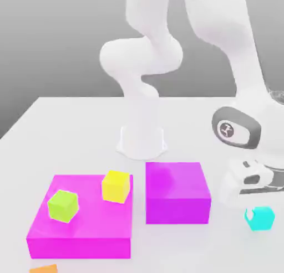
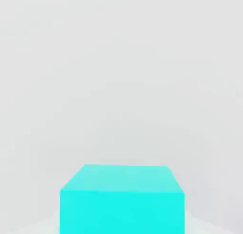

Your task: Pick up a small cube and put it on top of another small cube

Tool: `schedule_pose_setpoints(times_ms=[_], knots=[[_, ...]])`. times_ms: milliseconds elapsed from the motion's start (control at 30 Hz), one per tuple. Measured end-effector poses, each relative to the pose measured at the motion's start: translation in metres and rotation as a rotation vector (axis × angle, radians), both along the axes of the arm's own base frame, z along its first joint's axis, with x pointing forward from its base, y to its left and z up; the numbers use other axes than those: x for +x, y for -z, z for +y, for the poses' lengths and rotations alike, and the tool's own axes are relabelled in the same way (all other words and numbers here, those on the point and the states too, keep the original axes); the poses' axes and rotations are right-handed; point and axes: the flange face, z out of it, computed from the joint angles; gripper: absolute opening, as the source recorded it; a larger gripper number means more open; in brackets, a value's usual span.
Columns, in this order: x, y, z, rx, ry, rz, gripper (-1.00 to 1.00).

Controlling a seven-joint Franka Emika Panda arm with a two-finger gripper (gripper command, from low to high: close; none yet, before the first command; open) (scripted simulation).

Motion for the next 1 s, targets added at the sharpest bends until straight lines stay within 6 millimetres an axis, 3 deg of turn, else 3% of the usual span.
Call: schedule_pose_setpoints(times_ms=[133, 267, 567, 667, 867, 900, 1000], knots=[[0.014, -0.03, -0.071, -0.054, 0.07, -0.013, -1.0], [0.019, -0.059, -0.162, -0.085, 0.194, -0.012, -1.0], [-0.034, -0.11, -0.282, -0.042, 0.336, 0.003, -1.0], [-0.058, -0.117, -0.312, 0.002, 0.383, 0.004, -1.0], [-0.064, -0.062, -0.32, 0.015, 0.395, 0.003, -1.0], [-0.064, -0.057, -0.32, 0.015, 0.395, 0.003, 1.0], [-0.064, -0.057, -0.32, 0.015, 0.395, 0.003, 1.0]])
